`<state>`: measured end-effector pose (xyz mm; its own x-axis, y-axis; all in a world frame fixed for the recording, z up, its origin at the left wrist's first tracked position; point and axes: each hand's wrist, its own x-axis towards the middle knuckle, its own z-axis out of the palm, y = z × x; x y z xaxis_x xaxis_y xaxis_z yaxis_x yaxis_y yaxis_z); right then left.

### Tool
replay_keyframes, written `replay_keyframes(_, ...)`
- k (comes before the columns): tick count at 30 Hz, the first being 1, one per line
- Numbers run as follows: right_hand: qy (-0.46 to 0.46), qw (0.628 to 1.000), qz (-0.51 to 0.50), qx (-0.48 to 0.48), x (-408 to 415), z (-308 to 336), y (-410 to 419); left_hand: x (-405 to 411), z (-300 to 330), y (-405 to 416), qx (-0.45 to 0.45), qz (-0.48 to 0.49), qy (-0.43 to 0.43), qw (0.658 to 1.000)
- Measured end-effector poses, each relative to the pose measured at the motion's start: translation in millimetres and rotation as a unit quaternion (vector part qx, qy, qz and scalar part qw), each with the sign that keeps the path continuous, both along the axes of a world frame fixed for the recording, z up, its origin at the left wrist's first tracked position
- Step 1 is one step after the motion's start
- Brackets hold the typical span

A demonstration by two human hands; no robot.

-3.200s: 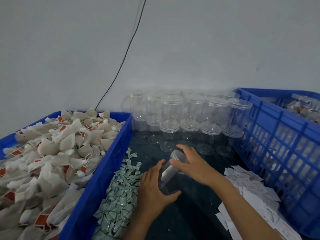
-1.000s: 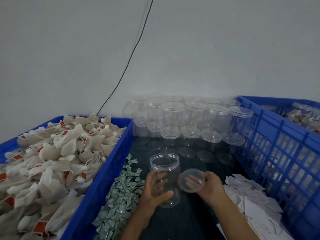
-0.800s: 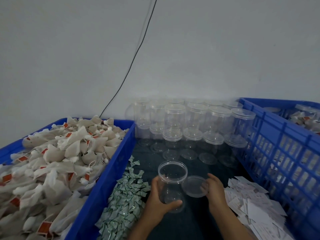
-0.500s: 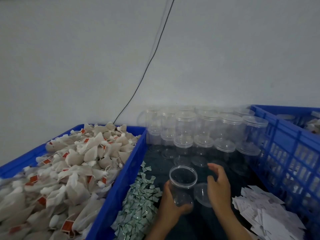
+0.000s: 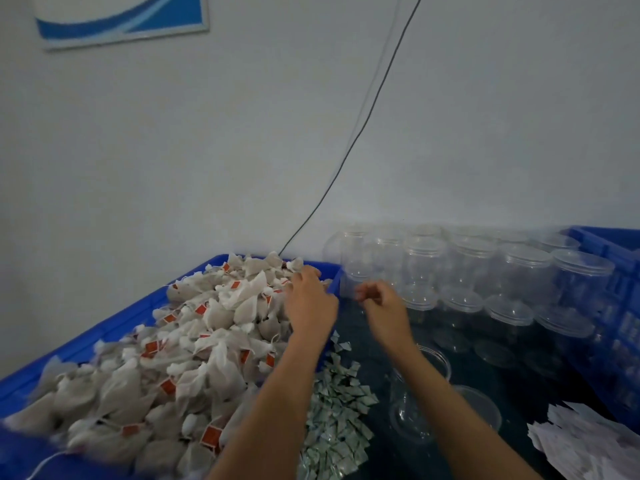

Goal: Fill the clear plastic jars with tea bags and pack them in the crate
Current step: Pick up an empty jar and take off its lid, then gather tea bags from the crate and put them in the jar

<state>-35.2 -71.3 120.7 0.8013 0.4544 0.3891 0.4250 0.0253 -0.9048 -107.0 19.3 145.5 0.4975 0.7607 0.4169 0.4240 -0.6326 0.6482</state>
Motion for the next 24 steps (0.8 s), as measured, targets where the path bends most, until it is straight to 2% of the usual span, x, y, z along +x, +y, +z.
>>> replay_keyframes(3,0.015,0.994,0.076,-0.076,-6,-3,33,-18,0,48,0.107,0.078,0.166,0.977)
replay_keyframes(5,0.014,0.987,0.117,-0.112,-9,-7,54,-35,-7,82,0.126,0.104,0.247,0.955)
replay_keyframes(7,-0.005,0.981,0.143,-0.132,-12,-10,73,-49,-14,115,0.093,0.083,0.296,0.947)
replay_keyframes(9,-0.013,0.975,0.169,-0.142,-15,-15,91,-56,-23,140,0.054,0.019,0.336,0.94)
replay_keyframes(11,-0.008,0.966,0.209,-0.153,-17,-20,106,-59,-29,151,0.055,-0.02,0.387,0.92)
replay_keyframes(14,-0.048,0.947,0.257,-0.184,-20,-26,123,-60,-38,164,0.058,-0.047,0.359,0.93)
replay_keyframes(17,-0.138,0.934,0.213,-0.253,-19,-33,141,-59,-43,175,0.099,-0.048,0.315,0.943)
replay_keyframes(20,-0.171,0.92,0.165,-0.311,-16,-40,149,-57,-45,177,0.151,-0.027,0.298,0.942)
replay_keyframes(24,-0.172,0.949,0.118,-0.235,-15,-46,150,-54,-46,174,0.22,0.009,0.285,0.933)
